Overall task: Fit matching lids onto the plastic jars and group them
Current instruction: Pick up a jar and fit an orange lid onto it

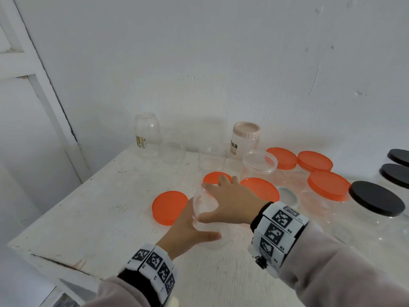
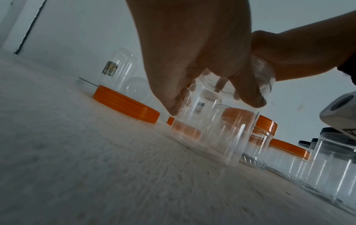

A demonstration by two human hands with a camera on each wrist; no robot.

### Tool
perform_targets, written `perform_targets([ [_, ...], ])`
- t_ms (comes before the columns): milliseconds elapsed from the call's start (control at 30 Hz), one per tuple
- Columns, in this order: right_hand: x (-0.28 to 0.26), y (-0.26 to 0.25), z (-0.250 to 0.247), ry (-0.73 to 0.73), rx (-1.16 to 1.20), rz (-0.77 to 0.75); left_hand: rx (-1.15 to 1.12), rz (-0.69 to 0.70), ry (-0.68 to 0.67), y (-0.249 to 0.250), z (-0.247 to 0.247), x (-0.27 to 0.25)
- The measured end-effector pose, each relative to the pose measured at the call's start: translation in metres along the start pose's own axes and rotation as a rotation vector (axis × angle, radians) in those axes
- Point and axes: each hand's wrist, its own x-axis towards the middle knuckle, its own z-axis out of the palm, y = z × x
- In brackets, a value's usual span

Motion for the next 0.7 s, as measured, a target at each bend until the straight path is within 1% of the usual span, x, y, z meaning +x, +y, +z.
perform_targets([
  [300, -0.004, -0.012, 0.023, 0.175, -0.003, 0.107, 0.023, -0.008, 0.017, -0.004, -0.001, 0.0],
  [467, -0.015, -0.01, 0.04, 0.243, 0.17, 0.111, 0.044, -0.015, 0.002, -0.004, -0.003, 0.001],
  [600, -0.034, 0.003, 0.048, 0.241, 0.434, 0.053, 0.044, -0.043, 0.011, -0.009, -0.006, 0.002],
  [700, -0.059, 0.022, 0.049, 0.293, 0.491, 0.017, 0.06, -0.055, 0.005, -0.011, -0.008, 0.003],
])
